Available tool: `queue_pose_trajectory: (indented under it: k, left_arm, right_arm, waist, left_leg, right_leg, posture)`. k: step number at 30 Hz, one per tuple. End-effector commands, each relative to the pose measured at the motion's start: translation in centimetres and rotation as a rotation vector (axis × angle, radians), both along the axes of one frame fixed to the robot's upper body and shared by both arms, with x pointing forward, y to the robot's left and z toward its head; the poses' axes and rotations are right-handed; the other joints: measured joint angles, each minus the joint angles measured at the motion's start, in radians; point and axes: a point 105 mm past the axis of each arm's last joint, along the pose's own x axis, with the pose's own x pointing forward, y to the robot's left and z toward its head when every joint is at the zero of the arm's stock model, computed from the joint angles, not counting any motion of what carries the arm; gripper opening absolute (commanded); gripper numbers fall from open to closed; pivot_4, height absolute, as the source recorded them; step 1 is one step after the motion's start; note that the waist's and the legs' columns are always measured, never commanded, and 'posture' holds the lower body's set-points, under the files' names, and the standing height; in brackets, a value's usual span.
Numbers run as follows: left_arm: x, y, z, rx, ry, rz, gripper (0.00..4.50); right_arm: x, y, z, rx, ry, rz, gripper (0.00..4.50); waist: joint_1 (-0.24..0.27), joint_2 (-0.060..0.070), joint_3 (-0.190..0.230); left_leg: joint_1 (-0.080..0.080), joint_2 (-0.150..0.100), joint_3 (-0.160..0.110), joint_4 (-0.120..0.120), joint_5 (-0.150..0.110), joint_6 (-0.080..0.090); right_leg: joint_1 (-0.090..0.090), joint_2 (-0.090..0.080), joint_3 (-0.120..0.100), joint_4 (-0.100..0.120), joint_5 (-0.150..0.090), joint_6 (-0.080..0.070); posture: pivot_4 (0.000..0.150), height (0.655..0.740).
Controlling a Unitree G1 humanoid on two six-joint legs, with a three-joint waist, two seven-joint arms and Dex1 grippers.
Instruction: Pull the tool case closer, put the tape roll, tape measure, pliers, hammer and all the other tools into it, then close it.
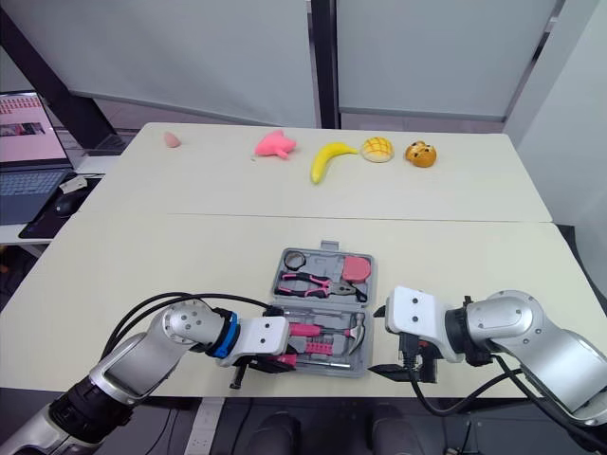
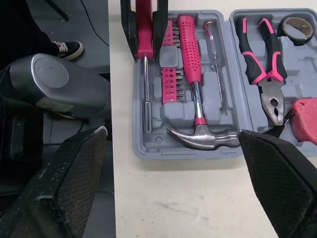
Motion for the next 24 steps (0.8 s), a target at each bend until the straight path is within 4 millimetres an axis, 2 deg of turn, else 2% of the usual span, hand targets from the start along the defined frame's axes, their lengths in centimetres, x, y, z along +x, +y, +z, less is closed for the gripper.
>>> queue_pose_trajectory:
  k: [1, 13, 22, 23, 24]
  left_arm:
    - [0.7, 0.1, -0.4, 0.026, -0.027, 0.023, 0.71]
    - [1.4, -0.2, 0.0, 0.015, -0.032, 0.063, 0.71]
    - [1.2, 0.3, 2.0, -0.036, -0.037, 0.074, 3.61]
    - [1.3, 0.5, 2.3, -0.043, -0.044, 0.081, 3.88]
    - [1.1, 0.7, 2.7, -0.058, -0.051, 0.073, 3.88]
  right_arm:
    - [-0.3, 0.3, 0.7, -0.005, -0.028, 0.027, 4.5]
    - [-0.3, 0.4, 0.8, -0.002, -0.028, 0.024, 4.5]
    - [-0.6, 0.4, 0.9, 0.008, -0.02, 0.024, 4.5]
    - [-0.7, 0.4, 1.0, 0.009, -0.02, 0.023, 4.5]
    - [-0.7, 0.4, 1.0, 0.011, -0.02, 0.022, 4.5]
  waist:
    - [0.0, 0.0, 0.0]
    - [0.0, 0.0, 0.0]
    - [-0.004, 0.0, 0.0]
    - [-0.004, 0.001, 0.0]
    - [-0.004, 0.001, 0.0]
  left_leg:
    - [0.0, 0.0, 0.0, 0.0, 0.0, 0.0]
    - [0.0, 0.0, 0.0, 0.0, 0.0, 0.0]
    - [0.0, 0.0, 0.0, 0.0, 0.0, 0.0]
    - [0.0, 0.0, 0.0, 0.0, 0.0, 0.0]
    - [0.0, 0.0, 0.0, 0.0, 0.0, 0.0]
  right_leg:
    - [0.0, 0.0, 0.0, 0.0, 0.0, 0.0]
    - [0.0, 0.0, 0.0, 0.0, 0.0, 0.0]
    - [0.0, 0.0, 0.0, 0.0, 0.0, 0.0]
    - [0.0, 0.0, 0.0, 0.0, 0.0, 0.0]
    - [0.0, 0.001, 0.0, 0.0, 0.0, 0.0]
  posture:
    - [0.15, 0.7255]
    - [0.15, 0.7255]
    - [0.15, 0.7255]
    - [0.15, 0.7255]
    - [0.15, 0.7255]
